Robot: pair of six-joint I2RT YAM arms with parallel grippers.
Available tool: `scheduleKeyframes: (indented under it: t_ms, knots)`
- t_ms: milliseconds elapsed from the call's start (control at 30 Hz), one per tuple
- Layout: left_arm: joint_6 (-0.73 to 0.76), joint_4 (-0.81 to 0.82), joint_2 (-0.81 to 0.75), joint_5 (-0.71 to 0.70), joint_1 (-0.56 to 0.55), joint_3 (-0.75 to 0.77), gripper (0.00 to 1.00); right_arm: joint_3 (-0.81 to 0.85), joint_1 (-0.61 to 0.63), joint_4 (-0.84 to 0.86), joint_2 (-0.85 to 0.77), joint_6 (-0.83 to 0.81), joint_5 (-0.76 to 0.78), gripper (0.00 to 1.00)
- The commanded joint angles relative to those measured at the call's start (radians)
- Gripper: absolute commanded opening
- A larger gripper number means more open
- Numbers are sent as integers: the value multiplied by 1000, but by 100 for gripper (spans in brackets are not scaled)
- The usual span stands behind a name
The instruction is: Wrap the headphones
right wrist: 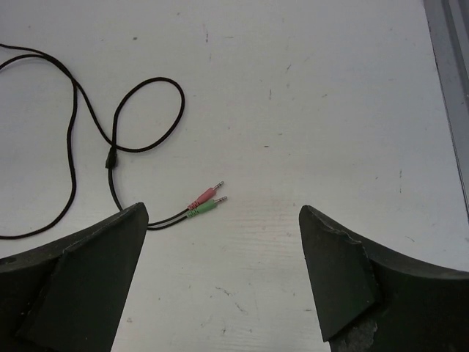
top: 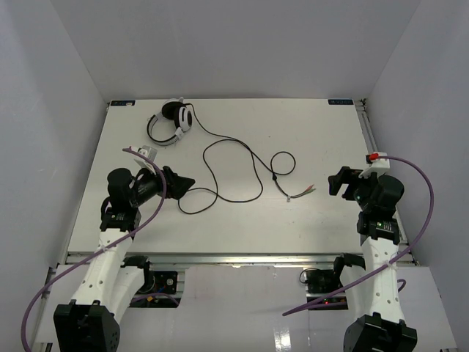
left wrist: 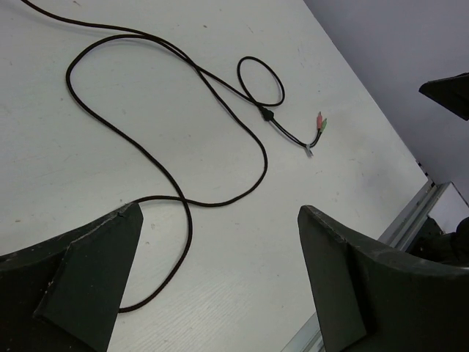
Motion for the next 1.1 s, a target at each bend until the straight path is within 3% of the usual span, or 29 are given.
scheduleKeyframes:
  t_ms: [0, 100, 200, 267, 400, 533, 633, 800, 967, 1067]
  knots:
    - [14, -10, -15, -33, -4, 27, 98, 2, -6, 71, 4, -150, -150, 90]
    - [10, -10, -11, -48, -5, 26, 98, 55, -4, -88, 93, -587, -674, 90]
    - [9, -21, -6, -70, -4, 30, 98, 115, 0, -164, 194, -666, -832, 90]
    - [9, -40, -7, -93, -4, 32, 98, 81, 1, -101, 242, -643, -823, 90]
    - [-75, -47, 37, -248, 4, 27, 98, 41, 0, -85, 260, -653, -622, 90]
    - [-309, -96, 304, -227, 189, 110, 98, 53, 0, -124, 291, -678, -632, 96]
    - [-457, -160, 549, -239, 268, 255, 94, 63, 1, -139, 288, -692, -657, 99]
    - [-576, -266, 747, -441, 266, 507, 92, 70, 1, -151, 259, -699, -675, 100]
    - [-612, -570, 1114, -519, 257, 917, 89, 69, 4, -148, 226, -696, -685, 99]
    - [-615, -626, 1216, -574, 254, 1023, 82, 70, 6, -150, 222, -696, -684, 99]
